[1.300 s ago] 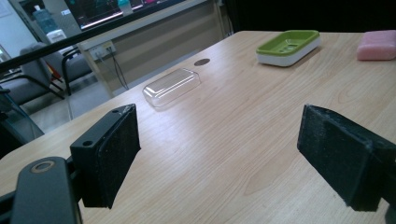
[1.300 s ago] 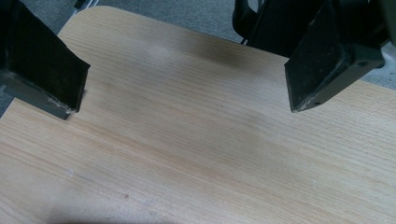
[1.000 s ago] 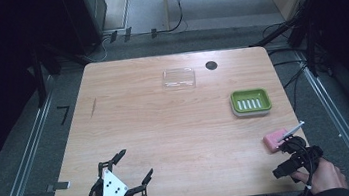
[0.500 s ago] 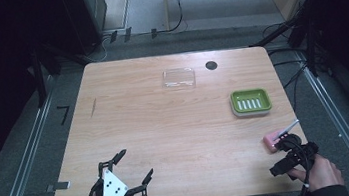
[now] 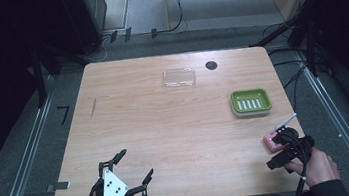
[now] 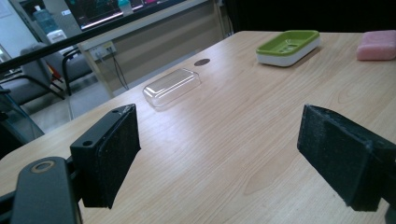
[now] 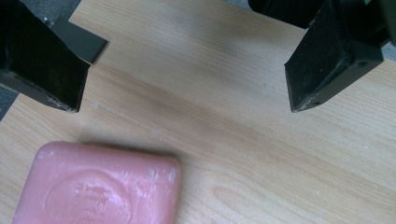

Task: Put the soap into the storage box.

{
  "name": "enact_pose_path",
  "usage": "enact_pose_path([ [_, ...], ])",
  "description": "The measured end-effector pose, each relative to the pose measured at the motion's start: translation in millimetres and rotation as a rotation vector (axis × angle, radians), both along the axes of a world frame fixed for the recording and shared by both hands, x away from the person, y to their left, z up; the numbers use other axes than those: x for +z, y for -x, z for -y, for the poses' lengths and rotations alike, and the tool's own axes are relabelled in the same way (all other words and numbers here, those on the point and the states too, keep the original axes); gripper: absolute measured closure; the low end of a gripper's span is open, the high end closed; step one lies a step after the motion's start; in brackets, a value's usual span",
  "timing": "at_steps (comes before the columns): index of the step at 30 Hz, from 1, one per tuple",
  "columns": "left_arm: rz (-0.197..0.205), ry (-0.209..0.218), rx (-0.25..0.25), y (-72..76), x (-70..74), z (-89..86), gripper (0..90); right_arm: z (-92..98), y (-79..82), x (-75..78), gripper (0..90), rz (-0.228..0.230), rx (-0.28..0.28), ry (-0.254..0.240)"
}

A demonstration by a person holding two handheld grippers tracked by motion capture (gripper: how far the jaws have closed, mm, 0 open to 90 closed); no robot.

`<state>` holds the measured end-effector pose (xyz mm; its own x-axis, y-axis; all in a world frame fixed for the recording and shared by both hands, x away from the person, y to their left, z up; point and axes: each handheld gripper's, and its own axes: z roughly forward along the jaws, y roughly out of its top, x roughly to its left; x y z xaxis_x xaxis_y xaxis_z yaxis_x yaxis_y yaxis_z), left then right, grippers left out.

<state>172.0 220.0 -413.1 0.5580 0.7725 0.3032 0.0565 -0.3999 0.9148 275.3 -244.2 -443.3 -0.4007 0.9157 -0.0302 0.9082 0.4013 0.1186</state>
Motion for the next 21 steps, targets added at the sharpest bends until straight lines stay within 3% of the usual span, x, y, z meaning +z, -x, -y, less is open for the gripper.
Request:
enact_pose_path([
  [19, -0.001, -0.001, 0.000, -0.2, -0.1, 0.1, 13.6, 7.7, -28.4, 8.4, 0.0, 0.030, -0.040, -0.052],
  [21, -0.001, -0.001, 0.001, -0.3, -0.1, 0.0, 13.6, 11.3, -32.4, 7.6, 0.0, 0.032, -0.039, -0.034],
])
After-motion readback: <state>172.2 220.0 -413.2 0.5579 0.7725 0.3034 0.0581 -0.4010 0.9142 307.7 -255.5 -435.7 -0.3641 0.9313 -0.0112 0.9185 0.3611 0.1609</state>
